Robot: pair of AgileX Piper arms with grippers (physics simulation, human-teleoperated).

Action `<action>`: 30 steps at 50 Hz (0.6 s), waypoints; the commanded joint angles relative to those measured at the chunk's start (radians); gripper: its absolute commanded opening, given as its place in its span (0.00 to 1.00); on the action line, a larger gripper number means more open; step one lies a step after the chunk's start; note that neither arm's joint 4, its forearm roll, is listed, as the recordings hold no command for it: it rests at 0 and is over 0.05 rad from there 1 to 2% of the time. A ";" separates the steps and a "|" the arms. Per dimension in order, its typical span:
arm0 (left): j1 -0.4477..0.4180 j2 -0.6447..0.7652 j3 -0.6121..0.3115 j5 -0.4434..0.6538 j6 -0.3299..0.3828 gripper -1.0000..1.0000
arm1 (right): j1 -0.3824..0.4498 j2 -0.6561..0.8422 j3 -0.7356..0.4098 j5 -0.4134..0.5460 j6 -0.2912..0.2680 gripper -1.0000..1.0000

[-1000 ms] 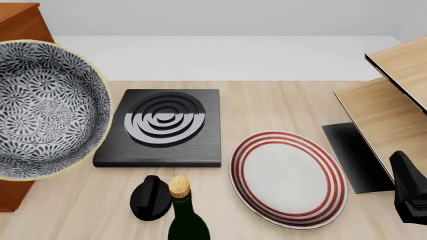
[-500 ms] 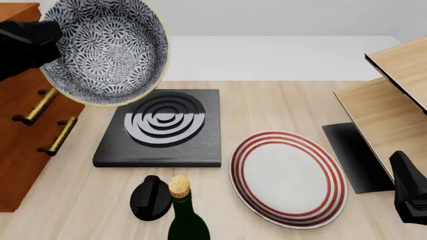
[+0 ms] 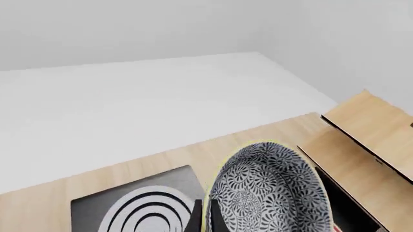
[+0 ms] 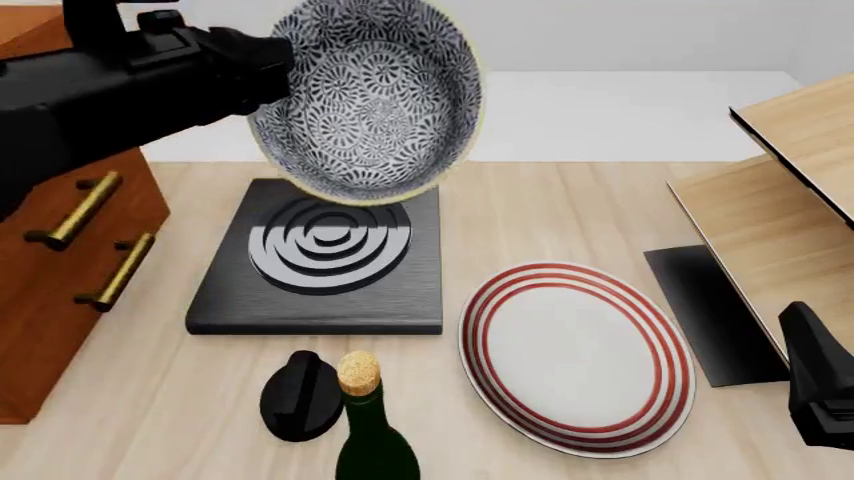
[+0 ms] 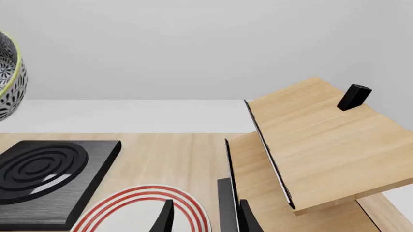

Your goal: Pick up the akita bowl and put it on the plate.

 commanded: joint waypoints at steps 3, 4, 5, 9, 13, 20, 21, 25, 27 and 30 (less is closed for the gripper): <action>-0.127 0.071 -0.048 0.017 -0.006 0.00 | 0.000 0.000 0.000 0.000 0.000 1.00; -0.135 0.074 -0.049 0.021 -0.002 0.00 | 0.000 0.000 0.000 0.000 0.000 1.00; -0.152 0.073 -0.049 0.025 -0.013 0.00 | 0.000 0.000 0.000 0.000 0.000 1.00; -0.174 0.078 -0.058 0.036 -0.027 0.00 | 0.000 0.000 0.000 0.000 0.000 1.00; -0.202 0.081 -0.059 0.041 -0.046 0.00 | 0.000 0.000 0.000 0.000 0.000 1.00; -0.233 0.097 -0.056 0.036 -0.062 0.00 | 0.000 0.000 0.000 0.000 0.000 1.00; -0.237 0.098 -0.054 0.034 -0.066 0.00 | 0.000 0.000 0.000 0.000 0.000 1.00; -0.250 0.107 -0.048 0.025 -0.075 0.00 | 0.000 0.000 0.000 0.000 0.000 1.00; -0.256 0.123 -0.044 0.018 -0.075 0.00 | 0.000 0.000 0.000 0.000 0.000 1.00; -0.265 0.140 -0.038 0.006 -0.092 0.00 | 0.000 0.000 0.000 0.000 0.000 1.00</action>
